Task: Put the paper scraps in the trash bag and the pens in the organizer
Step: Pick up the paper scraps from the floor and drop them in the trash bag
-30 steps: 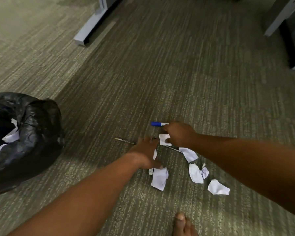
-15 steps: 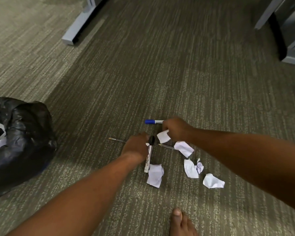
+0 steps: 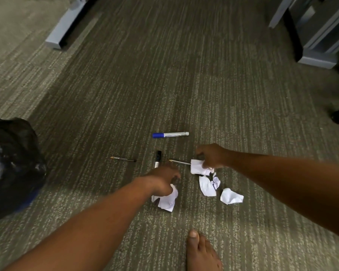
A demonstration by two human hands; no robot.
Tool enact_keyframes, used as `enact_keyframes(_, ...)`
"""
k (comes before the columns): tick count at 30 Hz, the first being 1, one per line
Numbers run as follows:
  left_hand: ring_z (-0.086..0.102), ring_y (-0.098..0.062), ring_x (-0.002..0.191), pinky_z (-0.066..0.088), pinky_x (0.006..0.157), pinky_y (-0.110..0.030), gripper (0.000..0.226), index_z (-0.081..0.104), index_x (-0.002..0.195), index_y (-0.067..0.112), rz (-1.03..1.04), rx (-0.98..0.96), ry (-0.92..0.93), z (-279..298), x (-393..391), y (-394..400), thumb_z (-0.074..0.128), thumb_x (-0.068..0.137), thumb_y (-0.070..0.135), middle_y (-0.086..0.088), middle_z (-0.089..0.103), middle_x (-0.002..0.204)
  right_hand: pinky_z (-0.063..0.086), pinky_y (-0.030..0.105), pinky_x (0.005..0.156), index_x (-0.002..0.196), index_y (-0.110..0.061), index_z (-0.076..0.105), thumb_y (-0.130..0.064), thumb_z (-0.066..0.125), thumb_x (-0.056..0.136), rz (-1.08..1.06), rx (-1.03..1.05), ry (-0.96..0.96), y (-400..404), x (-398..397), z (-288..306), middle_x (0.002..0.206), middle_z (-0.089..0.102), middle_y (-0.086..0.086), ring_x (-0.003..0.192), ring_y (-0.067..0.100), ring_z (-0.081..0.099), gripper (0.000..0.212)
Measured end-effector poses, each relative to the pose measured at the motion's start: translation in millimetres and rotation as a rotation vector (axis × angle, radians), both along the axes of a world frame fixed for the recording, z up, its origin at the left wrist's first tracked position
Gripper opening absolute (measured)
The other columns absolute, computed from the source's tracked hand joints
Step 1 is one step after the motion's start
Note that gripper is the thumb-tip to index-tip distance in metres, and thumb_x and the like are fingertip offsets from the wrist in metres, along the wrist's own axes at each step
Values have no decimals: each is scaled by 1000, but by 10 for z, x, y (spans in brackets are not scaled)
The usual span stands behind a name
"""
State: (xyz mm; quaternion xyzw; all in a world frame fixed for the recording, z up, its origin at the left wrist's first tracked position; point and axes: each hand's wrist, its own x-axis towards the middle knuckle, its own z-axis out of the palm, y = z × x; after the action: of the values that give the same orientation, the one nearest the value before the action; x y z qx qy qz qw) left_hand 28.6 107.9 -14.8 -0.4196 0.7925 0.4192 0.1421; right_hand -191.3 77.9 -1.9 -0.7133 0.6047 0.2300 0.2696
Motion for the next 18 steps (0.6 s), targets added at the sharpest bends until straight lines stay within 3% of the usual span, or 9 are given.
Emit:
enact_keyframes(4,56,-20,112,46,84,-26,43,56,127,25,-69,-54,-85,-86,-8,15,57,87,9,-3,54,130,49,32,84,102,-5,74,-15,65,79,72,-27,35,29,-14,-98,105,72,14,102,31,66,27)
enact_keyframes(8,59,-19,109,44,77,-24,29,66,114,24,-98,-82,-121,-133,-29,20,54,90,11,1,59,125,46,33,86,104,-5,73,-23,64,86,39,-44,8,12,-44,1,107,72,13,103,30,65,27)
enact_keyframes(10,60,-20,108,47,81,-26,24,69,110,21,-101,-74,-121,-128,-34,6,55,91,15,0,62,122,49,33,81,103,-4,73,-21,65,86,-31,5,-13,-47,-129,131,100,74,14,96,28,68,25)
enact_keyframes(14,62,-18,101,50,82,-27,18,70,99,19,-85,-70,-70,-136,-48,-20,56,91,26,0,68,111,54,24,55,98,3,68,-5,70,83,-375,194,-174,0,-419,250,78,66,16,67,23,65,17)
enact_keyframes(16,62,-17,101,46,79,-25,15,69,96,20,-86,-49,-47,-134,-79,-24,56,91,27,1,68,109,56,21,50,98,-3,64,1,70,82,-426,283,-215,162,-499,222,84,64,16,64,20,64,17)
enact_keyframes(18,61,-17,100,43,77,-24,14,68,96,21,-89,-48,-3,-112,-139,-35,57,91,27,0,68,108,59,24,57,105,-10,62,3,70,82,-354,342,-208,334,-531,176,98,65,16,74,23,67,28)
